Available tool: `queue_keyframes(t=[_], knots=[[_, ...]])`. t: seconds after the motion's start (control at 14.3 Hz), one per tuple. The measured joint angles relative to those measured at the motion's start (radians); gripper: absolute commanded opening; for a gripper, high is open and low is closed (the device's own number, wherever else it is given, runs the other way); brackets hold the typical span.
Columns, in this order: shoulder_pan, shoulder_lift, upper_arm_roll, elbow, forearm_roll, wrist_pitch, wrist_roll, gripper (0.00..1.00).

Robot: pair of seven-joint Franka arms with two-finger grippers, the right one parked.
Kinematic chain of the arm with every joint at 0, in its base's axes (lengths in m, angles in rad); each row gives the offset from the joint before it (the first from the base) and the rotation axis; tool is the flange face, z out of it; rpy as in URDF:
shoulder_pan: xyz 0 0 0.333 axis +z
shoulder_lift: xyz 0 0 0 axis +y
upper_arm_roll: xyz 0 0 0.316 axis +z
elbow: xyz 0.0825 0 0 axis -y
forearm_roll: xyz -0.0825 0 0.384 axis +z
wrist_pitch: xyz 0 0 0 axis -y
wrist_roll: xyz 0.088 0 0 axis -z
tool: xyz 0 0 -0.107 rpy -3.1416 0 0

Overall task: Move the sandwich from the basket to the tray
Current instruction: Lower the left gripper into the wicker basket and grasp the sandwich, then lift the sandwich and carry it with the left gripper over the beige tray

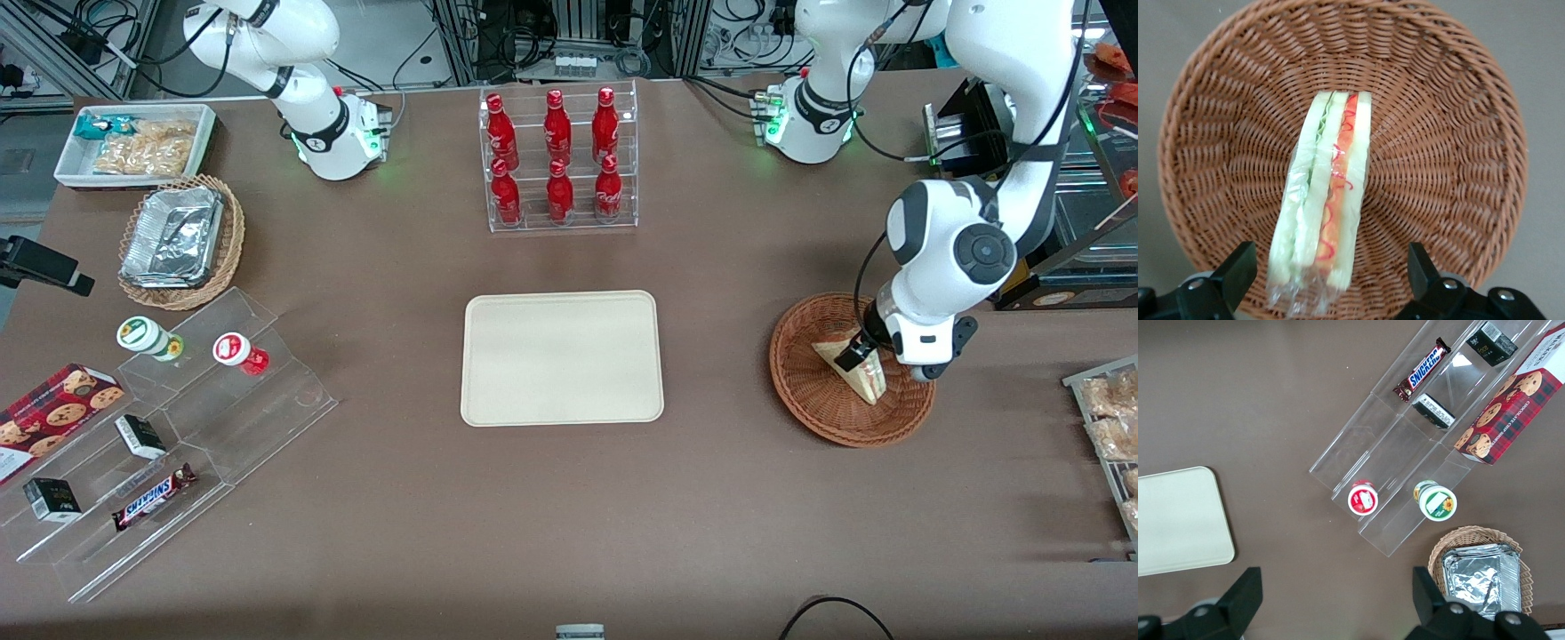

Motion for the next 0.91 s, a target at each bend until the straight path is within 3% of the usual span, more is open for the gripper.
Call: queue_keyframes(t=[0.21, 0.28, 0.49, 0.91], knots=[[0.0, 0.047, 0.001, 0.0, 0.0, 0.028, -0.009, 0.21], [0.0, 0.053, 0.002, 0.001, 0.0, 0.029, -0.009, 0.14], [0.0, 0.044, 0.003, 0.011, 0.002, -0.009, -0.009, 0.11], [-0.02, -0.03, -0.023, 0.187, 0.026, -0.354, 0.123, 0.1]])
